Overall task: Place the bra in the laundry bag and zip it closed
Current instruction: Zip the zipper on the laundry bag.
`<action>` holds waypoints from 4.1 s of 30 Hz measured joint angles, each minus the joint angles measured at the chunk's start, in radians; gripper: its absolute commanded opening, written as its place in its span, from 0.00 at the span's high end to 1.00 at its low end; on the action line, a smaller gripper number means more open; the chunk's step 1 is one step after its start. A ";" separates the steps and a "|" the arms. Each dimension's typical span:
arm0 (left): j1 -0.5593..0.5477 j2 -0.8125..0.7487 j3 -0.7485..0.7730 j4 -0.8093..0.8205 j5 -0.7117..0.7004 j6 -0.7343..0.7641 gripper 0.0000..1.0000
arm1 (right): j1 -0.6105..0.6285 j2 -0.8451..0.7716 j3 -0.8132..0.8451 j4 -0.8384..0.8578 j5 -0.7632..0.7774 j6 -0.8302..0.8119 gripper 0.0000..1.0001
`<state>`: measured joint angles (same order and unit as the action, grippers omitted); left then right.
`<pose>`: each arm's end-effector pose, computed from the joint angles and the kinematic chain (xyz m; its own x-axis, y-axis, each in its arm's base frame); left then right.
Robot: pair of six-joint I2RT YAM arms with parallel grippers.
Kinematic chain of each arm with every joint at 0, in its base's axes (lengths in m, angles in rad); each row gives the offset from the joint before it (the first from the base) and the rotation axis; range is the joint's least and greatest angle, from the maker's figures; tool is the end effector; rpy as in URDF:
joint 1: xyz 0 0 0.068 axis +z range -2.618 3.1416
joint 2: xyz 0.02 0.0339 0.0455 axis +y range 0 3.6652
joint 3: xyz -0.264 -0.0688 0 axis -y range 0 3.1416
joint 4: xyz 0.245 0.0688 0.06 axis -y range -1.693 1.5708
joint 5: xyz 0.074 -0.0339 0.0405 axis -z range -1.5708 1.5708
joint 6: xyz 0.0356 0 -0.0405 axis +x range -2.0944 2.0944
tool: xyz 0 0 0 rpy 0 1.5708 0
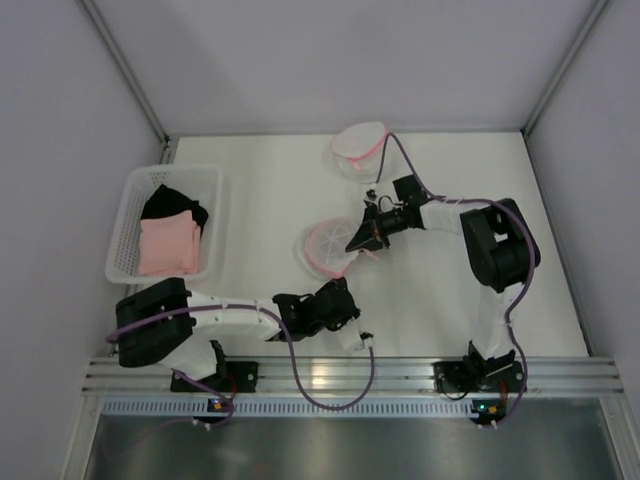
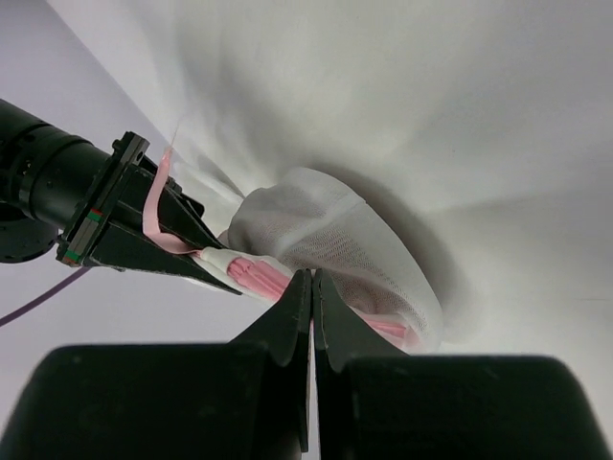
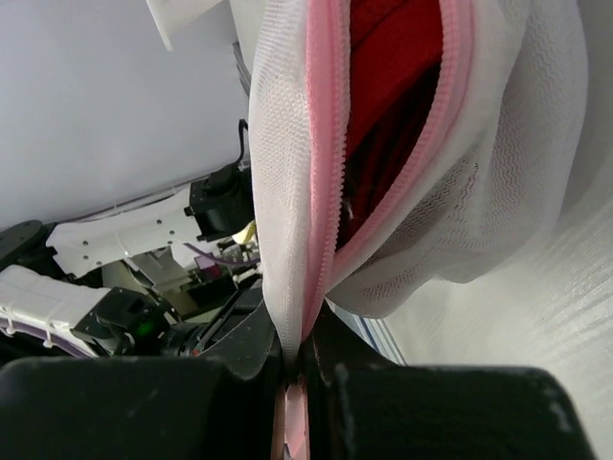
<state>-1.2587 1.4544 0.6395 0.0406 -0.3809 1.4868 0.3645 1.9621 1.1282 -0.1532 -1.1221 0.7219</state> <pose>0.0978 -0.2601 0.1637 0.7810 0.5919 0.1990 0.2812 -0.6180 0.7342 0.3427 0.1651 0.1418 -0.9939 -0.0724 0.0832 0.0509 0.3679 0.9285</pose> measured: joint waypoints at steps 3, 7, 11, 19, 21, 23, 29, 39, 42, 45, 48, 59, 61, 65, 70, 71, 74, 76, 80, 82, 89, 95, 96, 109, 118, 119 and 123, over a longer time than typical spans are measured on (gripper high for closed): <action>0.003 0.002 0.005 -0.007 0.006 -0.032 1.00 | 0.000 0.026 0.068 -0.089 -0.001 -0.061 0.71; 0.003 0.068 0.035 -0.024 0.025 -0.079 1.00 | -0.021 0.028 0.157 -0.178 0.037 -0.159 0.38; 0.011 0.161 0.094 -0.017 0.020 -0.117 1.00 | -0.068 -0.001 0.181 -0.299 0.085 -0.278 0.37; 0.027 0.193 0.148 0.028 0.001 -0.155 1.00 | -0.104 -0.132 0.010 -0.433 0.126 -0.413 0.42; 0.029 0.193 0.148 0.031 0.002 -0.158 1.00 | -0.076 -0.134 -0.029 -0.423 0.117 -0.401 0.44; 0.030 0.193 0.148 0.032 0.003 -0.158 1.00 | -0.045 -0.131 -0.045 -0.403 0.104 -0.375 0.45; 0.037 0.193 0.148 0.035 0.010 -0.159 1.00 | 0.008 -0.109 -0.047 -0.237 0.080 -0.267 0.55; 0.042 0.184 0.148 0.035 0.030 -0.180 1.00 | 0.019 -0.024 0.000 -0.165 0.090 -0.195 0.70; 0.046 0.171 0.148 0.035 0.037 -0.181 1.00 | 0.019 -0.024 0.007 -0.160 0.090 -0.197 0.92; 0.050 0.149 0.146 0.034 0.053 -0.182 1.00 | 0.019 -0.023 0.014 -0.159 0.088 -0.191 1.00; 0.055 0.112 0.138 0.022 0.070 -0.188 1.00 | 0.019 -0.022 0.037 -0.164 0.081 -0.189 1.00; 0.068 -0.044 0.095 -0.120 0.151 -0.229 1.00 | -0.016 0.040 0.223 -0.240 0.072 -0.220 1.00; 0.069 -0.054 0.085 -0.128 0.154 -0.228 1.00 | -0.015 0.053 0.249 -0.268 0.069 -0.233 0.93; 0.074 -0.051 0.084 -0.136 0.164 -0.238 1.00 | -0.015 0.064 0.269 -0.307 0.079 -0.252 0.57; 0.072 0.012 0.087 -0.138 0.182 -0.266 1.00 | -0.032 0.053 0.253 -0.342 0.125 -0.305 0.40; 0.074 0.029 0.090 -0.138 0.182 -0.274 1.00 | -0.035 0.040 0.238 -0.356 0.135 -0.318 0.40; 0.082 0.056 0.097 -0.131 0.178 -0.288 1.00 | -0.040 -0.030 0.156 -0.392 0.158 -0.343 0.40; 0.088 0.066 0.100 -0.117 0.173 -0.290 1.00 | -0.040 -0.084 0.094 -0.397 0.161 -0.345 0.39; 0.101 0.094 0.125 -0.088 0.160 -0.302 1.00 | -0.034 -0.137 0.025 -0.396 0.160 -0.343 0.39; 0.110 0.109 0.149 -0.080 0.155 -0.311 1.00 | -0.033 -0.137 0.014 -0.392 0.161 -0.339 0.39; 0.120 0.143 0.216 -0.045 0.154 -0.335 1.00 | -0.021 -0.123 0.023 -0.356 0.139 -0.280 0.42; 0.120 0.180 0.250 -0.040 0.155 -0.344 1.00 | 0.000 -0.042 0.101 -0.320 0.129 -0.249 0.63; 0.120 0.181 0.251 -0.040 0.155 -0.345 1.00 | 0.000 -0.033 0.109 -0.316 0.130 -0.246 0.80; 0.124 0.135 0.258 -0.117 0.174 -0.410 1.00 | -0.011 0.029 0.238 -0.373 0.138 -0.284 1.00; 0.103 -0.017 0.228 -0.232 0.245 -0.442 1.00 | -0.039 0.106 0.388 -0.421 0.137 -0.312 1.00; 0.098 -0.028 0.221 -0.237 0.247 -0.443 1.00 | -0.039 0.111 0.400 -0.429 0.134 -0.314 1.00; 0.091 -0.030 0.216 -0.254 0.249 -0.460 1.00 | -0.040 0.113 0.432 -0.455 0.139 -0.330 0.61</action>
<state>-1.1679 1.4242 0.8555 -0.2138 -0.1318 1.0267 0.3248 2.0754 1.5600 -0.6086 -0.9829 0.3920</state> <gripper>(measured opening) 0.015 0.259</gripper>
